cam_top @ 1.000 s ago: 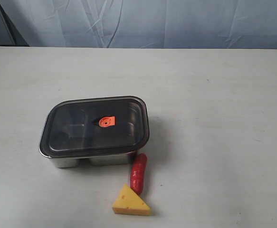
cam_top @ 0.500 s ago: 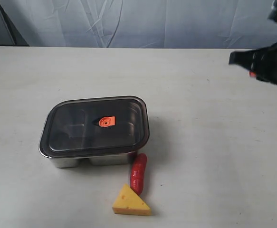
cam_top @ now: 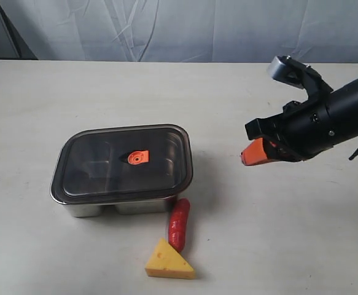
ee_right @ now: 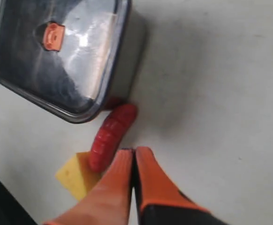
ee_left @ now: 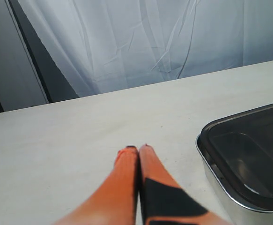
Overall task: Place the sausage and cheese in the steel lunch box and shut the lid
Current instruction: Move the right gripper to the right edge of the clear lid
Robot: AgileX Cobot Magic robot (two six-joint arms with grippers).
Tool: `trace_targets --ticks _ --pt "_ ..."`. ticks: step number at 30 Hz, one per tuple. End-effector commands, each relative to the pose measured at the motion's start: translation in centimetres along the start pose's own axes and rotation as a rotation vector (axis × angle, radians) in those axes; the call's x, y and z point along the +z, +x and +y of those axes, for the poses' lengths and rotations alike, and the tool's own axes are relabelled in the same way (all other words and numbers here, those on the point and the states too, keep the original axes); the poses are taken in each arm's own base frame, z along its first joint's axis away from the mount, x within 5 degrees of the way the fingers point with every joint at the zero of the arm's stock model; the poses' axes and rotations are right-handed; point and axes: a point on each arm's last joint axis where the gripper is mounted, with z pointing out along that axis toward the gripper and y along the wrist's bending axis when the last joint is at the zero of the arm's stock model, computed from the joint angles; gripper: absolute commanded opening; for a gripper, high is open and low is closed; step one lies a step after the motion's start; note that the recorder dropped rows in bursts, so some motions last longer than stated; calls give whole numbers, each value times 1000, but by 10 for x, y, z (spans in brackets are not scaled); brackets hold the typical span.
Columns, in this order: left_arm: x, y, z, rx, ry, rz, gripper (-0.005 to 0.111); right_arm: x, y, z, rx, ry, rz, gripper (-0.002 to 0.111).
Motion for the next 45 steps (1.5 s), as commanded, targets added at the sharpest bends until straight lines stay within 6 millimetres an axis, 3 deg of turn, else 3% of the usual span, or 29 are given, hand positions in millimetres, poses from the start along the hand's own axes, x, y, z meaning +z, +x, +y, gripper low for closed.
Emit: trace_targets --ticks 1,3,5,23,33,41,45 --pt "0 0 0 -2 -1 -11 0 9 -4 -1 4 -66 -1 24" --pt "0 0 0 -2 -1 -11 0 15 -4 -4 20 -79 5 41" --pt "0 0 0 -2 -1 -11 0 20 -5 -7 23 -98 1 50" --pt "0 0 0 -2 -1 -11 0 75 -15 -35 186 -266 -87 50" --pt "0 0 0 -2 -1 -11 0 90 -26 -45 205 -319 -222 50" --pt "0 0 0 -2 -1 -11 0 102 -54 -51 167 -367 -249 50" --pt "0 0 0 -2 -1 -11 0 114 -56 -58 180 -391 -229 50"
